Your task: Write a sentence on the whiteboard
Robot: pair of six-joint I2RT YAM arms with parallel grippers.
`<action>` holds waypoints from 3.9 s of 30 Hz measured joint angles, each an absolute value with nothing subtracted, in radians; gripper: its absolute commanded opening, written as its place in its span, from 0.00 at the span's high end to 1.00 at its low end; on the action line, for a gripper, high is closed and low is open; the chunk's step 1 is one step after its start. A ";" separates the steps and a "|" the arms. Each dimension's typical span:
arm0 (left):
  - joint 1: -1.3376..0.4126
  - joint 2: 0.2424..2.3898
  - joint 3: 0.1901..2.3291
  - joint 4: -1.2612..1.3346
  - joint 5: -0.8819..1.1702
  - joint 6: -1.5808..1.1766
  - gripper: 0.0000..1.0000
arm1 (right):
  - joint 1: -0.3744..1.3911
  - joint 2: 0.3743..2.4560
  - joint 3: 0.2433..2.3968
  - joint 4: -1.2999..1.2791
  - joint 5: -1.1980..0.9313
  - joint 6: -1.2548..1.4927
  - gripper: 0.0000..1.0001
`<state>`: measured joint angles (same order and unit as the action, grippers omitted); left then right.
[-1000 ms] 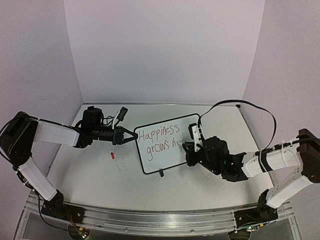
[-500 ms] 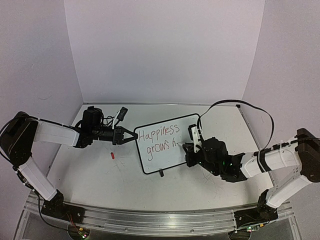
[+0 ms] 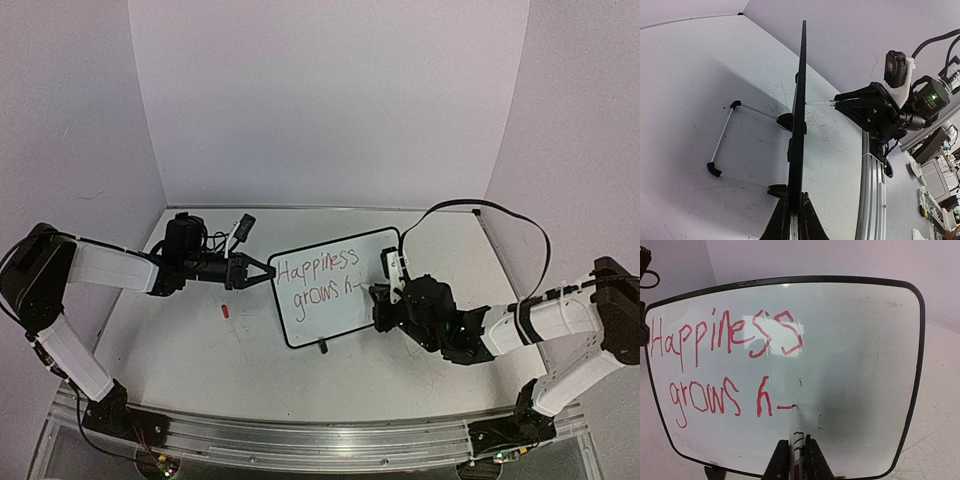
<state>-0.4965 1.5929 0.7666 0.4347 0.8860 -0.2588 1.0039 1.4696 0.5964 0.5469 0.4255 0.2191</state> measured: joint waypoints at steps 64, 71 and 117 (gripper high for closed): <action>-0.496 1.593 0.767 0.434 0.886 -0.258 1.00 | 0.974 1.323 0.514 0.551 0.361 0.200 1.00; -0.496 1.593 0.767 0.434 0.886 -0.258 1.00 | 0.958 1.354 0.515 0.577 0.341 0.176 1.00; -0.496 1.593 0.767 0.434 0.886 -0.258 1.00 | 0.954 1.426 0.568 0.528 0.351 0.222 1.00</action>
